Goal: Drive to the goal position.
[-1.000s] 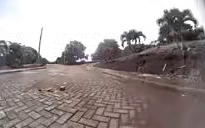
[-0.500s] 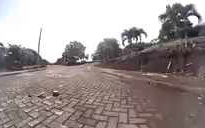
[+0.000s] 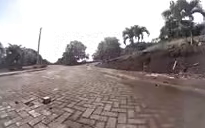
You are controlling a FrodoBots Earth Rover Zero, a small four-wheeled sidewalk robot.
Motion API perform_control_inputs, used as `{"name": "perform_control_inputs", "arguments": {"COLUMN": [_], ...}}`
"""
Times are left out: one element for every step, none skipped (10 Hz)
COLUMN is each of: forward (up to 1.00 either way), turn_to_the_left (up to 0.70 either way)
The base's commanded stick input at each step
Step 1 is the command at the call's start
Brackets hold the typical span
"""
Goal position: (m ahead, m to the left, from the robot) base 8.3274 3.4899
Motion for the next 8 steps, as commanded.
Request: {"name": "perform_control_inputs", "arguments": {"forward": [0.7,0.7,0.7,0.7,0.7,0.7,0.7,0.7], "turn_to_the_left": [0.0,0.0,0.0,0.0,0.0,0.0,0.0,0.0]}}
